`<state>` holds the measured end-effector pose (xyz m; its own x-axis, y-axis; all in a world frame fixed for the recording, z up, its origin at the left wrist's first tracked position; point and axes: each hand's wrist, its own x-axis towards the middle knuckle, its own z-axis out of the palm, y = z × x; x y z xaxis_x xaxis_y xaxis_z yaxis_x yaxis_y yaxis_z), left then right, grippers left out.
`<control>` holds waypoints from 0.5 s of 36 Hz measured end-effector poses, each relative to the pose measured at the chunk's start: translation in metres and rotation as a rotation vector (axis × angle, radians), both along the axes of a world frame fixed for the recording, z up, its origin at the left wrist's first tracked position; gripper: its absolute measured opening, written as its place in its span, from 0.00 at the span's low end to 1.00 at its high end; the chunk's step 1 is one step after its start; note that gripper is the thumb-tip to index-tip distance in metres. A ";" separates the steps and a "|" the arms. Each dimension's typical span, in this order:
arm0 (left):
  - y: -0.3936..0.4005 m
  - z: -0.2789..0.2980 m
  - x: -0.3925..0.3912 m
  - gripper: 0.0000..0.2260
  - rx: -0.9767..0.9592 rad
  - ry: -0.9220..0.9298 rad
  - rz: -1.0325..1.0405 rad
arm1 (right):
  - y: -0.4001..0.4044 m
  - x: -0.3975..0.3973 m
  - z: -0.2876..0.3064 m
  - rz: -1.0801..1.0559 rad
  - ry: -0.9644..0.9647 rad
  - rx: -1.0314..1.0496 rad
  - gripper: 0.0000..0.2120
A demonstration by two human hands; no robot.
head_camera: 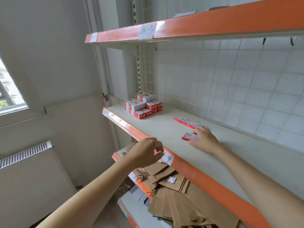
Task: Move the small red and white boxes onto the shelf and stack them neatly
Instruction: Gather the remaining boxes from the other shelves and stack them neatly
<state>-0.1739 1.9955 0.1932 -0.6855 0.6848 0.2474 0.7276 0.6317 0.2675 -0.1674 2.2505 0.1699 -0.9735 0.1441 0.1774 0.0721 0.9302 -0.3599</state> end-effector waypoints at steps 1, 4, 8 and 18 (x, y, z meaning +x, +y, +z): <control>0.003 0.002 -0.009 0.07 0.006 0.002 -0.009 | 0.004 -0.006 -0.004 -0.022 0.008 -0.025 0.21; 0.014 0.000 -0.033 0.06 0.027 -0.007 -0.040 | 0.011 -0.011 -0.018 -0.083 0.037 -0.129 0.20; 0.039 -0.009 -0.062 0.06 0.001 -0.040 -0.102 | 0.015 -0.009 -0.026 -0.060 0.070 -0.180 0.21; 0.120 -0.023 -0.116 0.20 0.099 -0.219 -0.331 | 0.036 0.004 -0.017 -0.171 0.005 -0.682 0.24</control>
<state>-0.2903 2.1154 0.1703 -0.4763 0.8571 0.1961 0.8061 0.3366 0.4866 -0.1631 2.2860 0.1528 -0.9267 0.3758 -0.0029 0.1943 0.4725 -0.8597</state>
